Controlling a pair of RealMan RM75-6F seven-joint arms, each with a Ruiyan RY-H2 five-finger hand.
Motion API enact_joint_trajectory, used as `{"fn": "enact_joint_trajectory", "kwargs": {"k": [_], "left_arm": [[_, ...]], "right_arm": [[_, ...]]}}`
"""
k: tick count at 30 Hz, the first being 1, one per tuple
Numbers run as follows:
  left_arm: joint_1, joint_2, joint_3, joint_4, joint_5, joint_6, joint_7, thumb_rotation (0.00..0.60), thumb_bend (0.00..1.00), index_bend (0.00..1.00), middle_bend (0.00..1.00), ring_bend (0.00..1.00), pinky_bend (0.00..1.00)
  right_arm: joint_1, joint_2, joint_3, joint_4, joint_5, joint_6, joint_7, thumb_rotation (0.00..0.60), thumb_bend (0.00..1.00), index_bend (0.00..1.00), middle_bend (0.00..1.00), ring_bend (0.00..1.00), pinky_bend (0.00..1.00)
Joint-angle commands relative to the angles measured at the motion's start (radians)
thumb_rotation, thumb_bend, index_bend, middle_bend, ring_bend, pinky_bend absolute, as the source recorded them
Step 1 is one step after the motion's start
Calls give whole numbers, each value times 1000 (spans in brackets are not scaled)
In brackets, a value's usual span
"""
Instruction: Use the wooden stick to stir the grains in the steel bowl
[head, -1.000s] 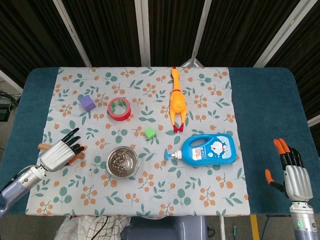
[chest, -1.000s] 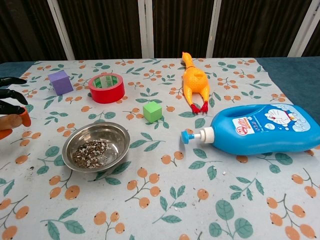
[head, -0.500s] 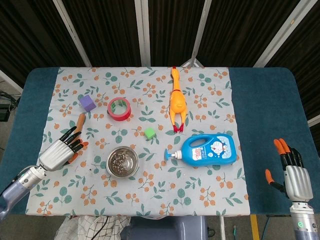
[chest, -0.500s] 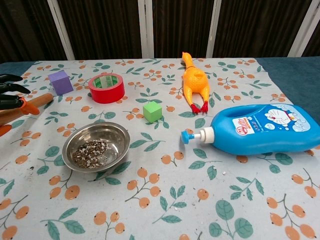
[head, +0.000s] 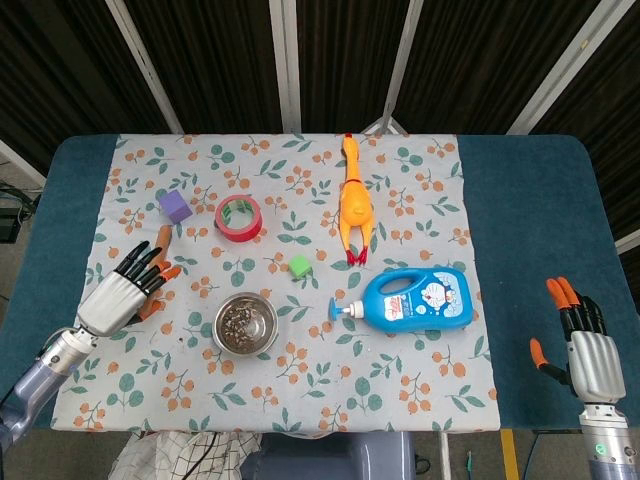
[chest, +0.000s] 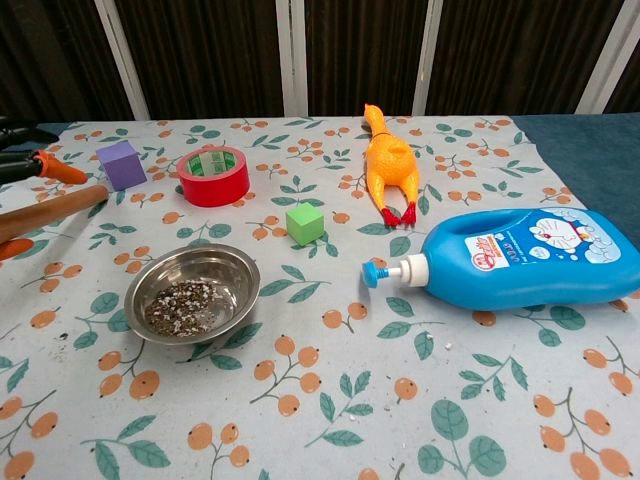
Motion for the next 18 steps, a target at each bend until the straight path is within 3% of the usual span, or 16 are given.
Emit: {"fn": "enact_joint_trajectory", "kwargs": {"k": [1,10,18], "left_arm": [[-12,4,-45,-113,-21,75,-18,600,424,211,224,77,0],[-4,82,-42,-338,6,97,93,600,406,209,214,77,0],[25,162,-46,-492,-2,90,156,600,293,182,196,67,0]], "right_arm": [[-1,0,0,0,1,1,2,600,448,0,0,0,0],[-1,3,0,-1,0,0,8,600,449,0,0,0,0],[-2,5,-1,-1,-1,0,13,600,449,0,0,0,0]]}}
